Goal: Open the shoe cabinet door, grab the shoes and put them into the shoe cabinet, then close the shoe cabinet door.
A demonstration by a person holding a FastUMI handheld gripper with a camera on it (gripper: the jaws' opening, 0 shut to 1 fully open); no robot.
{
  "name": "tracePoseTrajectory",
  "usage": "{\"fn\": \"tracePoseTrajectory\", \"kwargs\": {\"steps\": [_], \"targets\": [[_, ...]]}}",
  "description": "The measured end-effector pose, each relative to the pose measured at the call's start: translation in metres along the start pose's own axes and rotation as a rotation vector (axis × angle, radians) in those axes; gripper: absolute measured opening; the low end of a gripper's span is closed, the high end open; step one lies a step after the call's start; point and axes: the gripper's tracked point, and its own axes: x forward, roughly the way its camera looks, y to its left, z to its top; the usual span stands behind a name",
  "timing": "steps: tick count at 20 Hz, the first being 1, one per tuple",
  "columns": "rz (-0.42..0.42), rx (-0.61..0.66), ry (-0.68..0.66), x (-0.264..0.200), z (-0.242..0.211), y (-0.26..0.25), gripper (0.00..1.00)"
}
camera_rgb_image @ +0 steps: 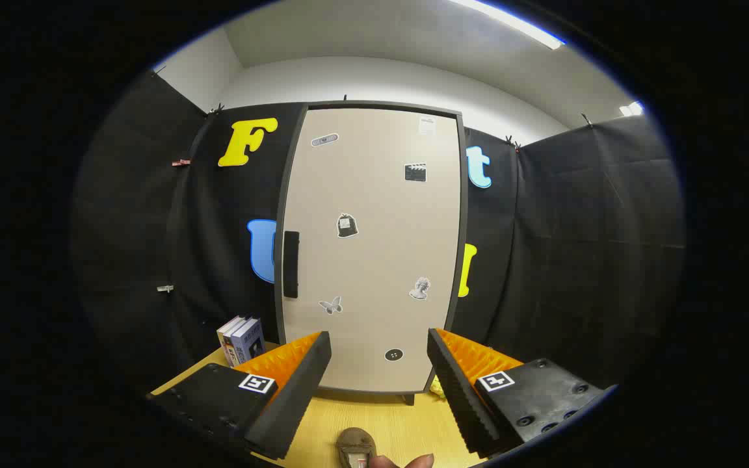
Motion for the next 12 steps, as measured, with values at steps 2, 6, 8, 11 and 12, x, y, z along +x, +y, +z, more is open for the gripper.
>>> {"fn": "tracePoseTrajectory", "kwargs": {"steps": [2,6,8,11,12], "targets": [[-0.002,-0.003,0.001,-0.0007,-0.0005,-0.0007,0.97],[-0.004,0.001,0.000,-0.0011,0.0007,-0.0009,0.97],[-0.005,0.001,-0.002,-0.0016,0.0014,-0.0011,0.97],[-0.006,0.004,0.001,-0.0016,0.0005,-0.0017,0.97],[-0.007,0.004,0.002,-0.0015,-0.0003,-0.0019,0.97]]}}
